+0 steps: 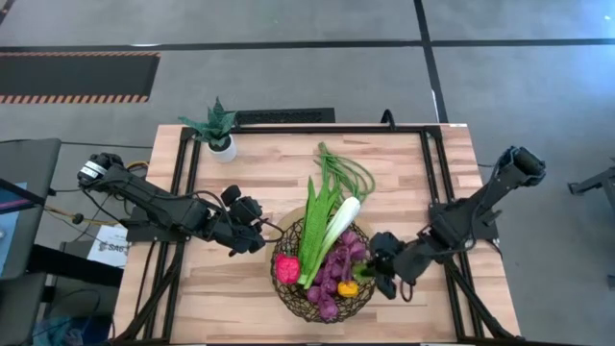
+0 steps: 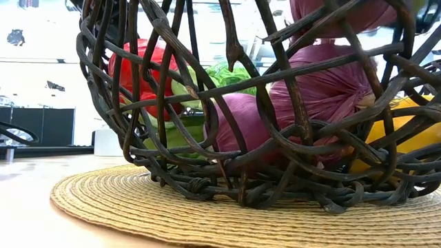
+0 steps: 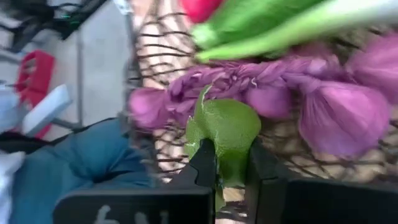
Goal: Build produce basket
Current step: Put the green lime into the black basket, then put the green beans into the black basket
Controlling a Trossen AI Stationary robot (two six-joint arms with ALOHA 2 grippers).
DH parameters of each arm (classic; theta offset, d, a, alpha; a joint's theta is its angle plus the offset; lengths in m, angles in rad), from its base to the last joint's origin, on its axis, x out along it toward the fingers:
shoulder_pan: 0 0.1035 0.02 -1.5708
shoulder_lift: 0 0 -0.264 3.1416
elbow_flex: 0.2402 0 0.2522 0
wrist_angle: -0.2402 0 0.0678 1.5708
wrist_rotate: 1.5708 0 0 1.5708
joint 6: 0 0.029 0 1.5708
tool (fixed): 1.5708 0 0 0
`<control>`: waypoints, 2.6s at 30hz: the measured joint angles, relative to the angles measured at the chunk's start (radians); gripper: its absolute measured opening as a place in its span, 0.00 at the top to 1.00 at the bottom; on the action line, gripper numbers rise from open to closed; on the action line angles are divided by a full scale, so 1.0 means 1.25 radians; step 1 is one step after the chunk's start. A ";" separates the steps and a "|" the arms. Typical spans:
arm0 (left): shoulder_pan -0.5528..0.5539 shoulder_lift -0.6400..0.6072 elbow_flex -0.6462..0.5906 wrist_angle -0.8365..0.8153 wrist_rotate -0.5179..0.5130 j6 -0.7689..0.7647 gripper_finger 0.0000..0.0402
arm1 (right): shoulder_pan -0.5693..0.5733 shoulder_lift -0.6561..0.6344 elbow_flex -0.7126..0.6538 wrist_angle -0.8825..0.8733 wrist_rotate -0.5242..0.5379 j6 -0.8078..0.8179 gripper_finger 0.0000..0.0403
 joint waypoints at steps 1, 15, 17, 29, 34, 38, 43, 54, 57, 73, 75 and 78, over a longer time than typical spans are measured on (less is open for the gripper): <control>0.000 0.000 0.000 0.000 0.000 -0.001 0.57 | 0.006 0.000 0.000 0.023 0.000 -0.017 0.92; 0.000 0.000 0.000 0.000 0.012 -0.014 0.57 | 0.039 0.000 0.125 0.088 0.005 -0.281 0.92; 0.000 0.000 0.000 0.000 0.012 -0.014 0.57 | 0.039 0.003 0.124 0.066 0.005 -0.268 0.92; 0.000 0.000 0.000 0.001 0.012 -0.020 0.57 | 0.020 0.111 0.124 -0.156 0.037 0.031 0.92; 0.000 0.000 0.000 0.000 0.014 -0.021 0.57 | -0.008 0.175 0.124 -0.200 0.024 0.049 0.91; 0.000 0.000 0.000 0.000 0.019 -0.037 0.57 | -0.038 0.202 0.124 -0.216 0.013 0.047 0.91; 0.000 0.000 0.000 0.000 0.028 -0.042 0.57 | -0.076 0.212 0.124 -0.241 0.002 0.042 0.87; 0.000 0.000 0.000 0.000 0.031 -0.042 0.57 | -0.119 0.215 0.124 -0.245 -0.044 -0.009 0.56; 0.000 0.000 0.000 0.000 0.031 -0.042 0.57 | -0.119 0.215 0.124 -0.244 -0.046 -0.009 0.47; 0.002 0.000 0.000 -0.001 0.030 -0.053 0.57 | -0.128 0.215 0.243 -0.245 -0.038 -0.123 0.36; 0.002 0.000 0.000 -0.002 0.015 -0.075 0.57 | -0.128 0.214 0.281 -0.257 -0.018 -0.157 0.36; 0.002 0.000 0.000 -0.002 -0.026 -0.084 0.57 | -0.129 0.214 0.345 -0.313 0.012 -0.199 0.36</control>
